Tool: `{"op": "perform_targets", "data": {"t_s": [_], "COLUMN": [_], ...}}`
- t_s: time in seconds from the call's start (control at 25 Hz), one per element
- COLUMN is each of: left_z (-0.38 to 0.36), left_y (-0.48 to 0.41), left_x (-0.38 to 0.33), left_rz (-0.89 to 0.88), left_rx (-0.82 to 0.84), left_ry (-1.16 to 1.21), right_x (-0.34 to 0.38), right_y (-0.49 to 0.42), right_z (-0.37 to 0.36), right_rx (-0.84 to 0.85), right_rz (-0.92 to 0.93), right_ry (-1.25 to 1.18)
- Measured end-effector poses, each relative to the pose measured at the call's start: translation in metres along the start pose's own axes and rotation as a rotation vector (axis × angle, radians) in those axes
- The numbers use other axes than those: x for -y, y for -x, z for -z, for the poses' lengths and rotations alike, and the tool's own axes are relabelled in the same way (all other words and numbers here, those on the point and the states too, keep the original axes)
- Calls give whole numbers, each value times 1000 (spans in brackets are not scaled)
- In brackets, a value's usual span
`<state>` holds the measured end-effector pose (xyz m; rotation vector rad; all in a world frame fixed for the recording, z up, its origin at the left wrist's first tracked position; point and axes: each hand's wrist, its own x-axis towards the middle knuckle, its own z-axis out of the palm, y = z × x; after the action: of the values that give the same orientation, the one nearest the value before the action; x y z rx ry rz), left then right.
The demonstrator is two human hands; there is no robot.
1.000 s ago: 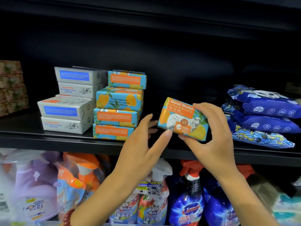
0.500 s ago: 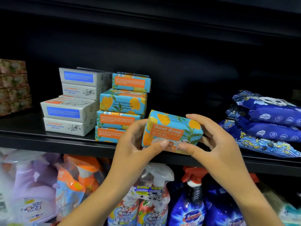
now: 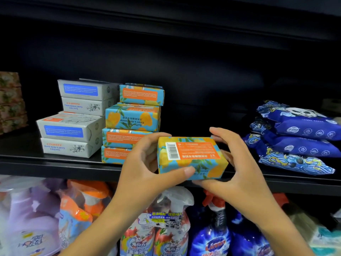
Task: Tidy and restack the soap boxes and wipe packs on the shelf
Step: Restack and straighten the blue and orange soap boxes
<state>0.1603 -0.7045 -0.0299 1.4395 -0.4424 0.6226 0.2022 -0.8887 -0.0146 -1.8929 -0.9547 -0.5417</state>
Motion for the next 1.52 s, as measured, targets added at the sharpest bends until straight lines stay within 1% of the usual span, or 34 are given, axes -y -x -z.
{"op": "perform_targets", "data": {"t_s": [0.08, 0.12, 0.16, 0.2, 0.28, 0.36, 0.48, 0.56, 0.64, 0.68, 0.76, 0.8, 0.92, 1.0, 1.08, 1.16, 1.28, 1.32, 1.44, 1.52], "left_z": [1, 2, 1, 0, -5, -7, -9, -11, -13, -13, -13, -12, -10, -11, -12, -11, -3, 0, 1, 1], "left_y": [0, 0, 1, 1, 4, 6, 10, 11, 9, 8, 7, 6, 7, 8, 10, 12, 17, 19, 19, 18], "left_x": [0, -1, -1, -2, 1, 4, 4, 2, 1, 1, 3, 4, 7, 9, 11, 14, 19, 20, 26, 29], "left_rz": [-64, -102, -148, -201, -292, -286, -126, -4, 62, 62, 43, 30, -44, -91, -121, -145, -132, -155, -331, -379], "left_rx": [52, 85, 111, 124, 94, 43, 51, 45, 35, 32, 18, 6, -7, 0, 13, 14, 40, 62, 112, 129], "left_ry": [-75, -127, -196, -275, -397, -411, -314, -203, -94, -63, -33, -27, -81, -157, -251, -395, -701, -809, -1067, -1150], "right_x": [-2, -4, -7, -8, -7, -5, 0, 1, 0, -1, -4, -5, -6, -7, -8, -11, -23, -28, -43, -48], "right_y": [-1, -2, -4, -6, -8, -7, 1, 5, 7, 8, 7, 7, 7, 6, 3, 0, -11, -17, -36, -43], "right_z": [6, 7, 8, 8, 7, 7, 5, 2, -2, -3, -1, 1, 10, 13, 15, 18, 20, 19, 12, 6], "right_rx": [146, 174, 181, 173, 110, 36, -97, -162, -200, -206, -185, -145, 61, 99, 78, 58, -9, -10, 74, 131], "right_rz": [-182, -232, -259, -263, -218, -120, 48, 174, 300, 328, 311, 268, 136, 145, 170, 150, 21, -30, -147, -195], "right_ry": [-287, -398, -438, -417, -328, -319, -256, -135, -26, 2, 51, 75, 65, 101, 167, 214, 232, 235, 307, 304]}}
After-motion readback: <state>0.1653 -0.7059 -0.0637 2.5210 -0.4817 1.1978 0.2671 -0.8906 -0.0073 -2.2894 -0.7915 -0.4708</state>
